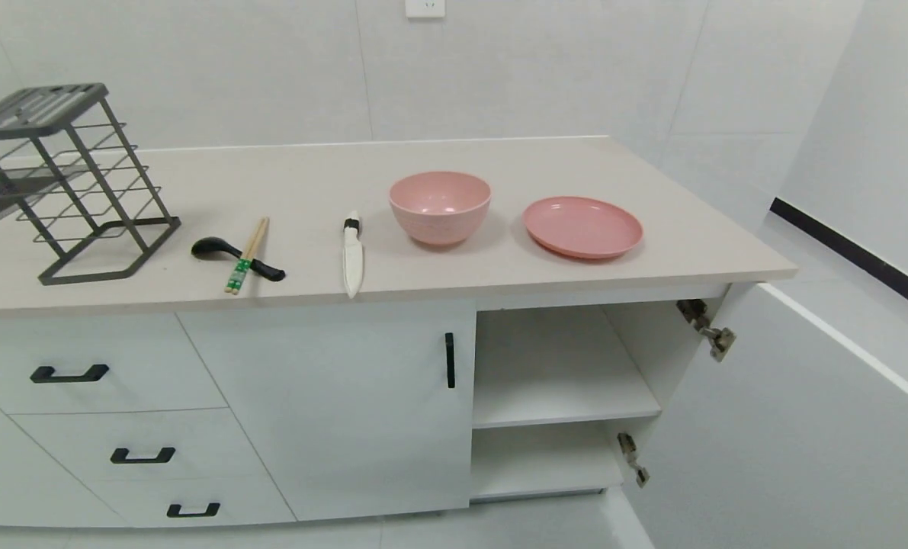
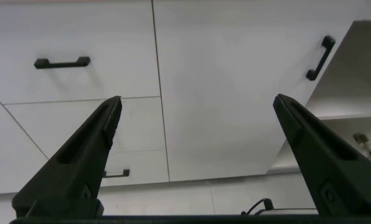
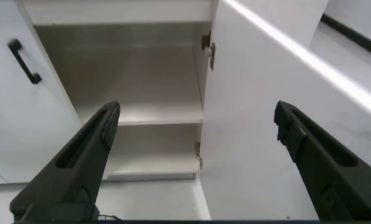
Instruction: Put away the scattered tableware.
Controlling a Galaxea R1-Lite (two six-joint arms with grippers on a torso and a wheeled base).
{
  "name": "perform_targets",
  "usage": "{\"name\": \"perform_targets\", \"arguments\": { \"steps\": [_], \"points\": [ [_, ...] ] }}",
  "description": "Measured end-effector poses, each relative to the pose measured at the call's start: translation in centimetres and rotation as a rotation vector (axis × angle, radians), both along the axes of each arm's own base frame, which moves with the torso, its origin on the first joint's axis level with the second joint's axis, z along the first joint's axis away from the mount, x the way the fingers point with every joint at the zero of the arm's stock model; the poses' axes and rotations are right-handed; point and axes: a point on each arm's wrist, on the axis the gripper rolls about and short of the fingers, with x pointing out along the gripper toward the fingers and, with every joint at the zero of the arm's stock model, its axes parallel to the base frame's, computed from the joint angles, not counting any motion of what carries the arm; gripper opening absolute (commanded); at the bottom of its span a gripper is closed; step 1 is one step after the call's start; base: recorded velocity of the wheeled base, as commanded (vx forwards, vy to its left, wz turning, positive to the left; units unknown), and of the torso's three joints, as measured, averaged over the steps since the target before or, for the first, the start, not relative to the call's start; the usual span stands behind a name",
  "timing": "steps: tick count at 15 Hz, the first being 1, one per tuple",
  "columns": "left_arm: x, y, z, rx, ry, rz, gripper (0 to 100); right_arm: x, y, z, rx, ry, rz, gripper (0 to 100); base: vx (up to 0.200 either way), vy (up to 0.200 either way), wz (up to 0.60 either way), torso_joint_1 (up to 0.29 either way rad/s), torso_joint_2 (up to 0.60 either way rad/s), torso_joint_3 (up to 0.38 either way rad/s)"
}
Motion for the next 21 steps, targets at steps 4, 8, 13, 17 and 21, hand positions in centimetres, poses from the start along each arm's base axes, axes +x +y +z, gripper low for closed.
{"name": "perform_targets", "arguments": {
  "steps": [4,8,13,17,21],
  "points": [
    [0.00,0.00,0.00,-0.001,0.000,0.000,100,0.00,0.00,-0.01,0.000,0.001,0.000,100,0.000,0.000,0.00,0.373,-0.49,-0.229],
    [0.00,0.00,0.00,0.000,0.001,0.000,100,0.00,0.00,0.00,0.000,0.000,0.000,100,0.050,0.000,0.00,0.190,-0.32,-0.148],
    [0.00,0.00,-0.01,0.000,0.001,0.000,100,0.00,0.00,-0.02,0.000,0.001,0.001,100,0.080,0.000,0.00,0.009,-0.02,-0.008],
    [0.00,0.00,0.01,0.001,-0.001,0.000,100,-0.01,0.00,-0.01,0.000,0.000,0.001,100,0.150,0.000,0.00,-0.004,-0.01,0.005],
    [0.00,0.00,0.01,-0.002,0.000,-0.002,100,-0.01,0.00,0.00,0.000,-0.001,0.000,100,0.100,0.000,0.00,0.002,0.00,0.000]
  ]
}}
